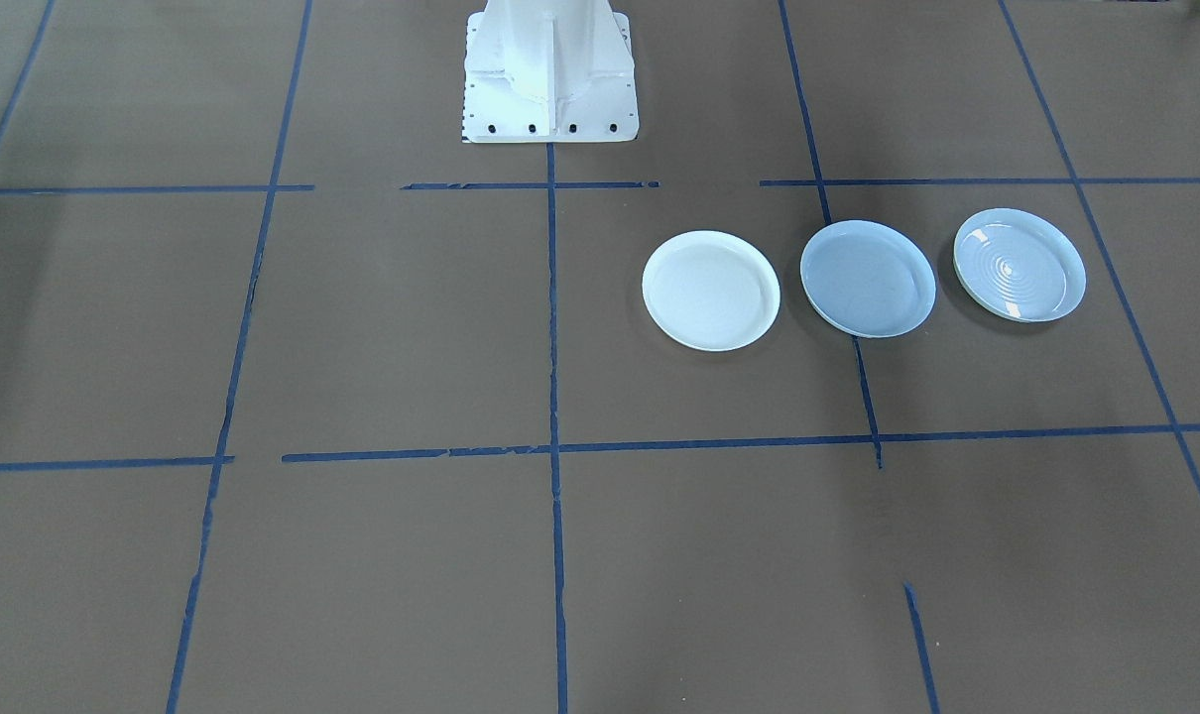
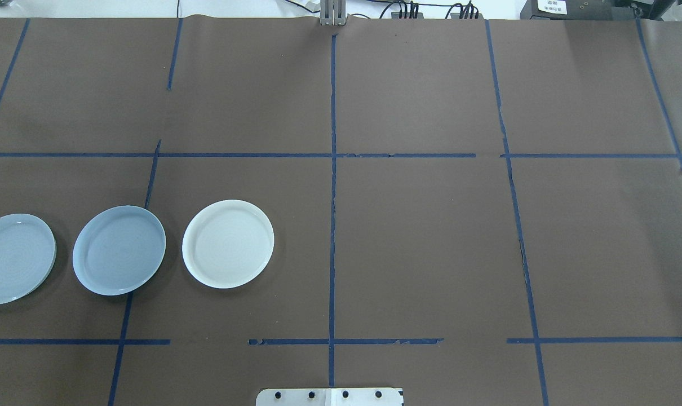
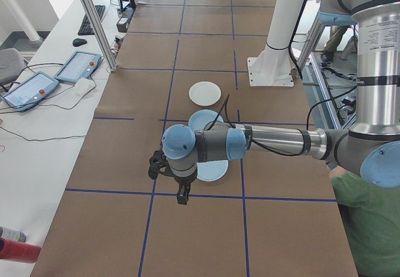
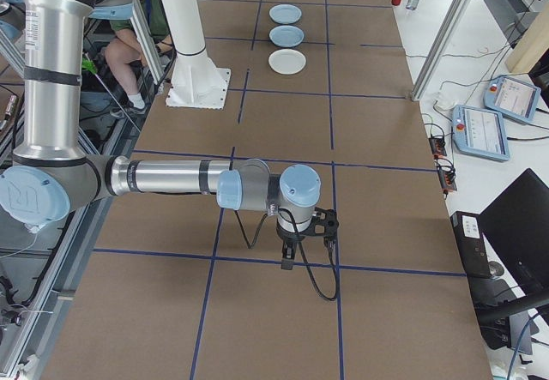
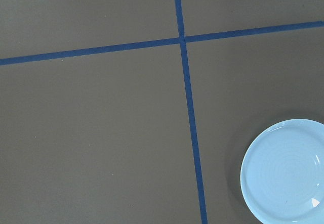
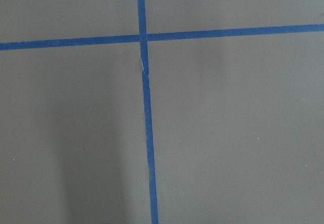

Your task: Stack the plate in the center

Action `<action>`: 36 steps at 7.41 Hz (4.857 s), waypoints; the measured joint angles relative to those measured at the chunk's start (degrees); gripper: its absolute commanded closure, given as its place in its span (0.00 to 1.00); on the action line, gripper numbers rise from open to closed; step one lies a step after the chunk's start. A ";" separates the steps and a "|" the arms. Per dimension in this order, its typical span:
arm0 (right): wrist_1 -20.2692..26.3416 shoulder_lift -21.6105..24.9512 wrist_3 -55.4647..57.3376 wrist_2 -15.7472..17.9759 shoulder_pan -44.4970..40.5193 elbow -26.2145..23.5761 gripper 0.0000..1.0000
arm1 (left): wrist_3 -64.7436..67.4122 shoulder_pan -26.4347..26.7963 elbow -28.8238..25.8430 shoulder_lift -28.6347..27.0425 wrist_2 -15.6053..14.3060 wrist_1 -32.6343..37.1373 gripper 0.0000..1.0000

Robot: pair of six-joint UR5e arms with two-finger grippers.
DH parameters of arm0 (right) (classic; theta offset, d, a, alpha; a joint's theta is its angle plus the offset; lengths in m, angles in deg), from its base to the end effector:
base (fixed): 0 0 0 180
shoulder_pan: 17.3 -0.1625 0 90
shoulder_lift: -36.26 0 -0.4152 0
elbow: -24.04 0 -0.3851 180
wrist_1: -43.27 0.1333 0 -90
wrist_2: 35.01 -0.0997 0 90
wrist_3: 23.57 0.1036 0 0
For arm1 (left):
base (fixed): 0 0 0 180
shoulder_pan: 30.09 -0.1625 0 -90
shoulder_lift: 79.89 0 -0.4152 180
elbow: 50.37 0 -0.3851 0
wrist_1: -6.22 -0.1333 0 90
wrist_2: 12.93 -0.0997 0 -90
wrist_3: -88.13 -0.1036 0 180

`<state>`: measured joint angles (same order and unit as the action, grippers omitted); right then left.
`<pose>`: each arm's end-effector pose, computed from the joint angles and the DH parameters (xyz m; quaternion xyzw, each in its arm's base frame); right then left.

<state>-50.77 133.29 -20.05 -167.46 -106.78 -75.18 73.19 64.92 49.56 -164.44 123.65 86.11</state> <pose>0.0595 -0.4317 0.6395 -0.0278 -0.3612 0.0302 0.9316 -0.0960 -0.4300 0.6264 0.0240 0.3968 0.0601 0.9156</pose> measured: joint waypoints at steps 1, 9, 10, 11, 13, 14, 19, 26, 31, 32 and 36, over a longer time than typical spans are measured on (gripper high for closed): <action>0.00 0.00 0.00 0.00 0.00 0.00 0.00 | 0.00 0.00 -0.09 -0.01 -0.02 -0.02 0.00; 0.00 0.00 0.00 0.00 0.00 0.00 0.00 | 7.32 -2.14 -2.73 0.36 7.64 7.97 0.00; 0.00 0.00 0.00 0.00 0.00 0.00 0.00 | 7.75 -5.00 -3.78 0.61 9.02 10.13 0.00; 0.00 0.00 0.00 0.00 0.00 0.00 0.00 | 7.96 -7.82 -4.23 0.73 9.57 11.15 0.00; 0.00 0.00 0.00 0.00 0.00 0.00 0.00 | 10.50 -11.67 -4.65 0.89 9.41 13.66 0.00; 0.00 0.00 0.00 0.00 0.00 0.00 0.00 | 13.78 -13.14 -5.30 1.35 8.03 17.36 0.00; -0.01 0.00 0.00 0.00 -0.02 0.00 0.00 | 40.15 -23.91 -18.43 4.03 0.38 54.56 0.00; 0.00 0.00 0.00 0.00 -0.03 0.00 0.00 | 46.72 -32.04 -22.81 4.30 5.91 62.69 1.00; 0.00 0.00 0.00 0.00 0.00 0.00 0.00 | 46.64 -31.41 -22.35 4.55 9.72 63.11 1.00; 0.00 0.00 0.00 0.00 -0.02 0.00 0.00 | 46.66 -30.02 -22.33 4.50 9.69 62.92 1.00; 0.00 0.00 0.00 0.00 -0.03 0.00 0.00 | 48.90 -23.70 -16.73 3.75 14.31 59.54 1.00</action>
<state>-50.77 133.29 -20.05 -167.46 -106.81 -75.18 122.09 41.22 32.82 -160.69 137.96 145.66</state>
